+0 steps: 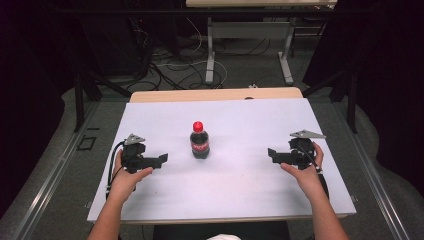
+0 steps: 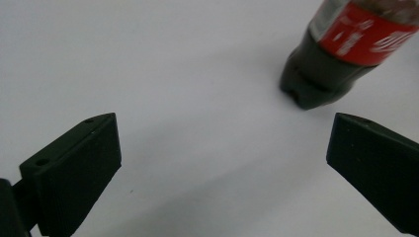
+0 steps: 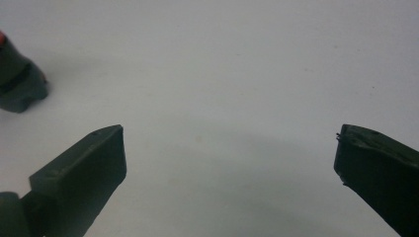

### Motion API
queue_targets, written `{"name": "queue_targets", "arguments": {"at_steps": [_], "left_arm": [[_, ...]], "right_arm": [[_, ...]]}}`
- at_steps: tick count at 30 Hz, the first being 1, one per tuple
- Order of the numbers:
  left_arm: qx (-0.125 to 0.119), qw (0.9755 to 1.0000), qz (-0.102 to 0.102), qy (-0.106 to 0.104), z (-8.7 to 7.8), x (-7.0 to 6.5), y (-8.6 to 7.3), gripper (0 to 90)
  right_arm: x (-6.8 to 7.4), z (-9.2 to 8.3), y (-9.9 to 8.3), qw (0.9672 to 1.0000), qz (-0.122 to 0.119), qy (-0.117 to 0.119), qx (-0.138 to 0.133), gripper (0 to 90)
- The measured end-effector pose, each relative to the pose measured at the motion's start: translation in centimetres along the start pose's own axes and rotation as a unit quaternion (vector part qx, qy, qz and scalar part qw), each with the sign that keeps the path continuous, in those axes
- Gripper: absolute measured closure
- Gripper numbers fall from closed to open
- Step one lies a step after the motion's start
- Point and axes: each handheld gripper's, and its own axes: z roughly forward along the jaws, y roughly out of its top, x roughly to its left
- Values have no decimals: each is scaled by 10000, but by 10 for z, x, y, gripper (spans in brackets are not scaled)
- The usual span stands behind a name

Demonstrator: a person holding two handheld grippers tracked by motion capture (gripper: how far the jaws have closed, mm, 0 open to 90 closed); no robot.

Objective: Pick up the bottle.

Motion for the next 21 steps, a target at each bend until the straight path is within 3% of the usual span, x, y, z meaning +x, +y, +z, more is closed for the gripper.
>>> {"name": "queue_targets", "arguments": {"at_steps": [3, 6, 9, 13, 15, 17, 21], "left_arm": [[-122, 9997, 230, -28, -6, -11, 6, 5], [-213, 9992, 218, -260, -7, -22, 11, 6], [-242, 9987, 355, -290, -5, -32, 17, 9], [-329, 9979, 476, -275, 5, -47, 24, 10], [-258, 9969, 705, -240, 11, -52, 28, 16], [-294, 9960, 796, -281, 21, -60, 32, 39], [-304, 9955, 841, -307, 31, -65, 37, 62]], "right_arm": [[9, -7, 3, 9998, -143, -31, -103, 0], [13, -14, 7, 9997, -160, 48, -149, 3], [15, -17, 9, 9997, -154, 39, -164, 3], [18, -20, 11, 9995, -200, 35, -231, 3], [19, -20, 11, 9994, -234, 1, -266, 3], [20, -20, 11, 9994, -223, 6, -280, 8], [20, -20, 11, 9993, -221, 36, -304, 12]]}}
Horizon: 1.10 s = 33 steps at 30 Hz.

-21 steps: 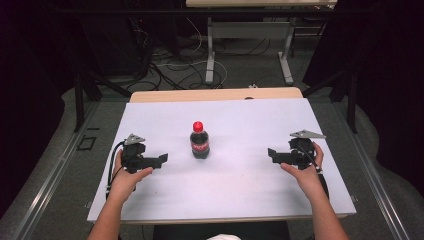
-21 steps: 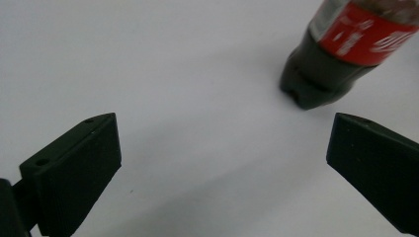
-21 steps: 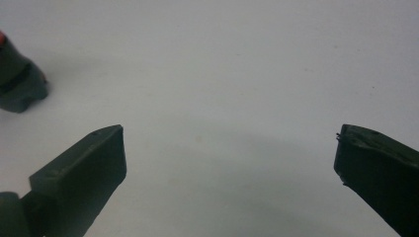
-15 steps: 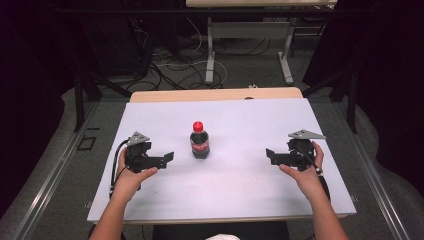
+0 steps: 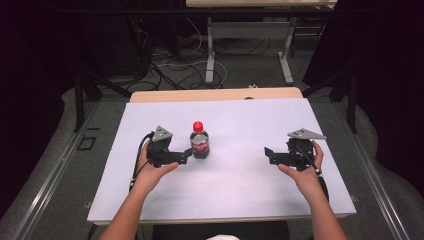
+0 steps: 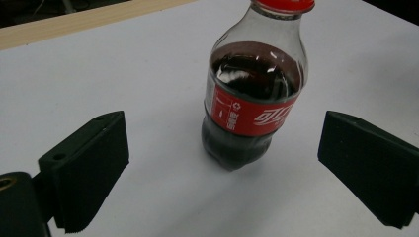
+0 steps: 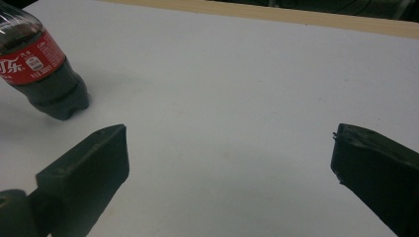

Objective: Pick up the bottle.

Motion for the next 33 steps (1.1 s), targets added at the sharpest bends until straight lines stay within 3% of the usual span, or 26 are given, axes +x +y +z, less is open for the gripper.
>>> {"name": "queue_targets", "arguments": {"at_steps": [12, 13, 14, 18, 20, 23, 27, 33], "left_arm": [[-99, 9997, 152, -162, 34, -10, 10, 173], [-18, 9996, 173, -220, 35, -11, 10, 173], [-99, 9995, 166, -236, 38, -12, 10, 188], [-1, 9993, 342, -160, 46, -17, 10, 215], [-11, 9993, 340, -121, 48, -16, 9, 228], [-82, 9997, 179, -143, 51, -14, 7, 264], [-6, 9997, 78, -218, 57, -12, 3, 263], [-38, 9997, 124, -184, 61, -12, 2, 268]], "right_arm": [[4, 3, -1, 9999, 10, 96, 69, 35], [4, 3, -1, 9999, 10, 96, 69, 35], [4, 4, -1, 9999, -36, 105, 75, 36], [6, 5, -2, 9999, -24, 113, 91, 36], [6, 5, -2, 9999, -20, 125, 84, 37], [6, 5, -2, 9999, -54, 91, 35, 41], [6, 5, -2, 10000, -34, 83, 41, 50], [7, 5, -3, 9999, -31, 120, 98, 55]]}}
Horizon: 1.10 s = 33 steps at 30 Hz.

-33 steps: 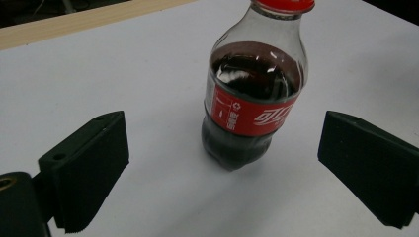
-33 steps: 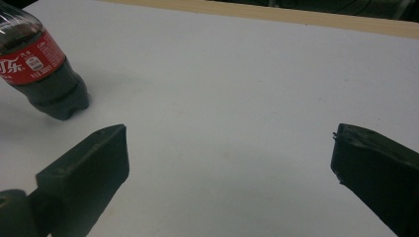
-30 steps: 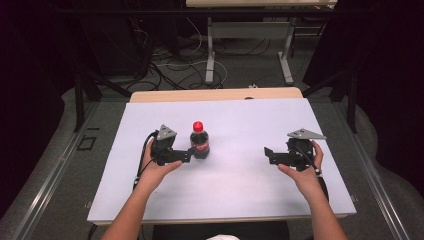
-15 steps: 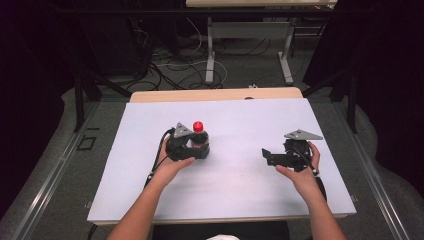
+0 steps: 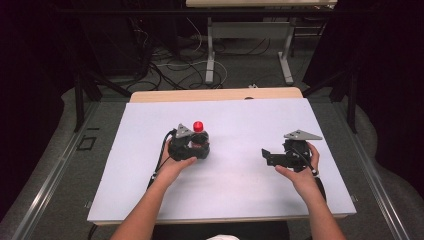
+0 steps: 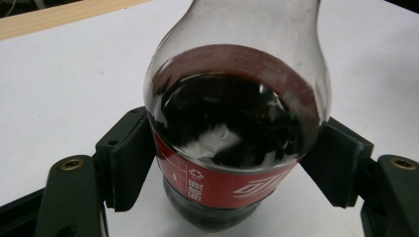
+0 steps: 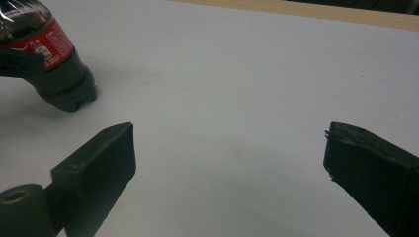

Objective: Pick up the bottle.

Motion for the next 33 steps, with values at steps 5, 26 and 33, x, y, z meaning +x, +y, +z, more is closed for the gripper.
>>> {"name": "queue_targets", "arguments": {"at_steps": [5, 26, 33], "left_arm": [[-56, 9997, 188, 132, -1, -3, 0, 286], [-63, 9998, 145, 135, -12, -8, 0, 294], [-38, 9997, 252, 63, -30, -14, 3, 294]], "right_arm": [[0, 1, -1, 10000, -37, 2, 23, 61], [3, 2, -2, 10000, -85, 2, -24, 63], [10, -2, 1, 9997, -170, 130, -79, 110]]}}
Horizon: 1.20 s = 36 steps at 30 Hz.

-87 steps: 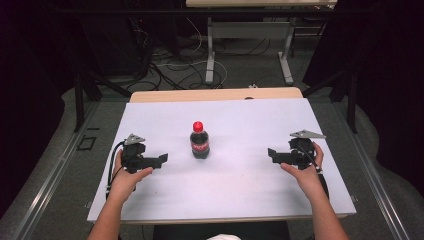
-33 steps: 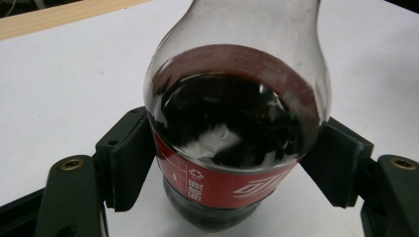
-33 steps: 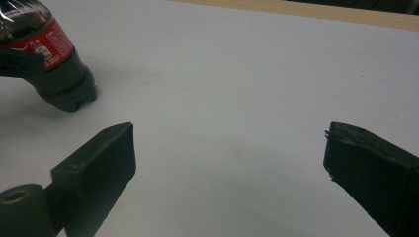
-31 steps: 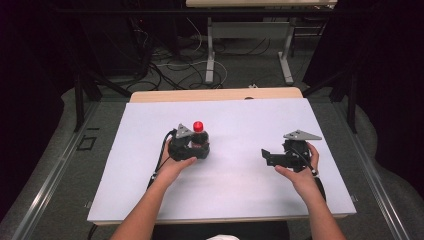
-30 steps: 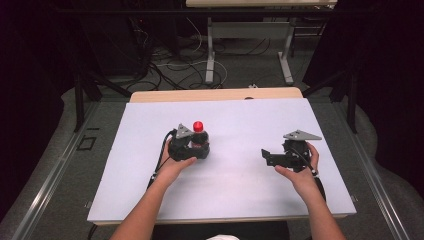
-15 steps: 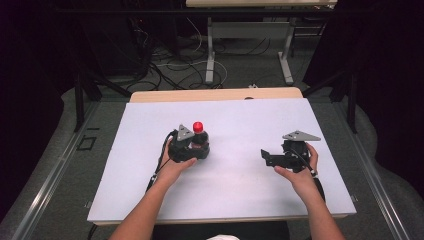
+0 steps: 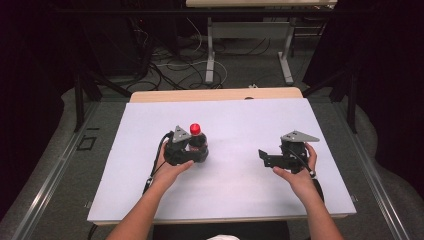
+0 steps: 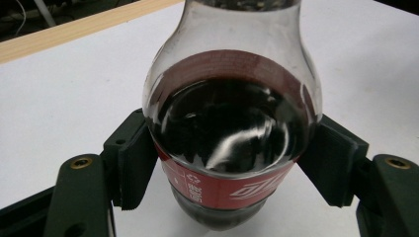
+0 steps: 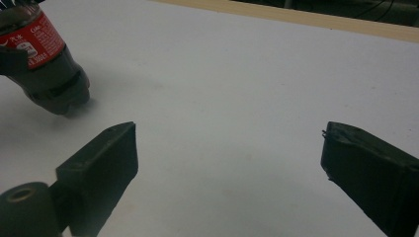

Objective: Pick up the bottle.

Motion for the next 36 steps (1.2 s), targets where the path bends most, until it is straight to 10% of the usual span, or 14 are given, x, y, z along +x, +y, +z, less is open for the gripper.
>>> {"name": "queue_targets", "arguments": {"at_steps": [21, 36], "left_arm": [[202, 9985, 369, -337, -30, -37, 12, 295], [319, 9953, 632, -658, -33, -63, -4, 296]], "right_arm": [[35, -29, 29, 9963, -538, 544, -402, 338], [94, -20, 62, 9749, -1354, 1757, -170, 441]]}}
